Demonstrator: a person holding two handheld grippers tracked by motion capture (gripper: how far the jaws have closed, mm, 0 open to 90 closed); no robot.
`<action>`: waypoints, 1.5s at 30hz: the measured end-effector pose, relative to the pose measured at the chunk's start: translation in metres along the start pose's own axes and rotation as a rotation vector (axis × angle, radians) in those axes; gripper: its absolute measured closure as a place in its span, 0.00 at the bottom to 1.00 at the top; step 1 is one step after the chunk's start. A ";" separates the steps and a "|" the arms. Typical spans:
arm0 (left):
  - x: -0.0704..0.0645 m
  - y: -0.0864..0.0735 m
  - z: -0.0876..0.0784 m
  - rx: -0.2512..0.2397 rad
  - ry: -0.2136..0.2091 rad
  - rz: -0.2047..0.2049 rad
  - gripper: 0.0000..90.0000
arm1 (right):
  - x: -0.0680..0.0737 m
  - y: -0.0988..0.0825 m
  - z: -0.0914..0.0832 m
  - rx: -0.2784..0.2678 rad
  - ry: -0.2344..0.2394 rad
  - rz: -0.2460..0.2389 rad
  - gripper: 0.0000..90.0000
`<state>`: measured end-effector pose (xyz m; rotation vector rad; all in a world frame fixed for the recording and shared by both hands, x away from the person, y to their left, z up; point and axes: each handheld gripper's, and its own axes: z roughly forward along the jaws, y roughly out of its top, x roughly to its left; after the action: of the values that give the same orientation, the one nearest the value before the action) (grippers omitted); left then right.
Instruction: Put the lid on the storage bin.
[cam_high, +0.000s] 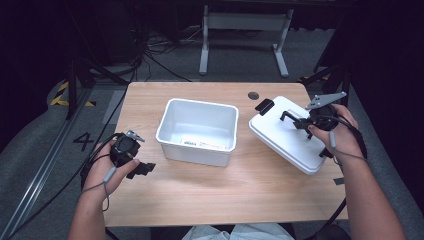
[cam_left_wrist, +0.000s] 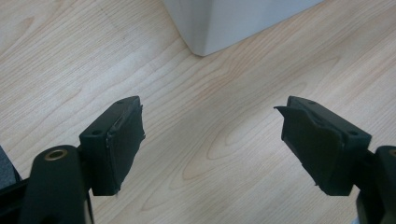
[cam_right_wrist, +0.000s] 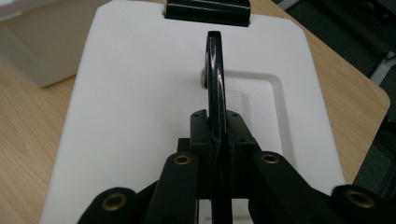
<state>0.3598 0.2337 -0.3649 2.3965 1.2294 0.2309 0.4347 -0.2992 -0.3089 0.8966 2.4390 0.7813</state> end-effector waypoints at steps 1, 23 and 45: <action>0.000 0.000 0.000 0.000 -0.001 0.001 0.24 | 0.001 0.005 -0.003 -0.001 -0.001 -0.003 0.94; 0.004 -0.004 -0.006 -0.018 0.005 -0.005 0.24 | 0.016 0.079 -0.017 -0.039 0.038 -0.112 0.94; 0.006 -0.023 -0.019 -0.046 0.027 -0.038 0.24 | 0.067 0.158 0.020 -0.088 0.158 -0.301 0.94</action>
<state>0.3395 0.2560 -0.3586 2.3362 1.2667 0.2781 0.4700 -0.1461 -0.2371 0.4339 2.5696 0.8660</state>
